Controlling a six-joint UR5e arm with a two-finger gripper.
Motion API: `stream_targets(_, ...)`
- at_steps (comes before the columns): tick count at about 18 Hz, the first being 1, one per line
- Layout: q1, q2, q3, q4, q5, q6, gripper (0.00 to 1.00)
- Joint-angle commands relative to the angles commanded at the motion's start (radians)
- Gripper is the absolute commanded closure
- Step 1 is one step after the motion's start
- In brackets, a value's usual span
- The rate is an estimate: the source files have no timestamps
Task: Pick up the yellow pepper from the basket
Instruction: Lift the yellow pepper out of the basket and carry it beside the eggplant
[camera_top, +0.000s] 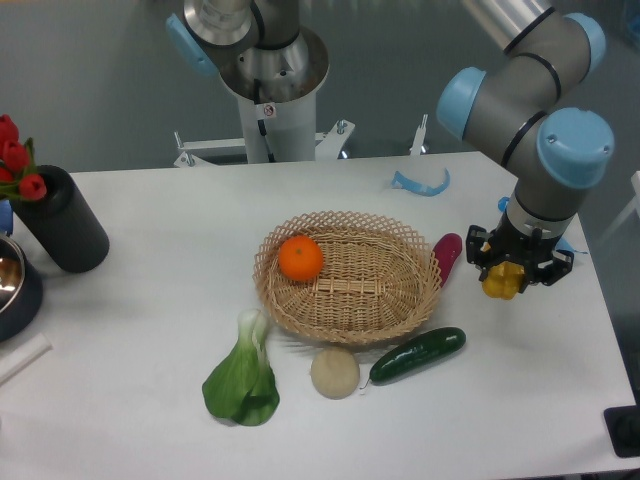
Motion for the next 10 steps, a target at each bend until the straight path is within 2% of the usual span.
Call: stream_targets(10,0.002,0.012,-0.008,0.000,0.009,0.051,0.77)
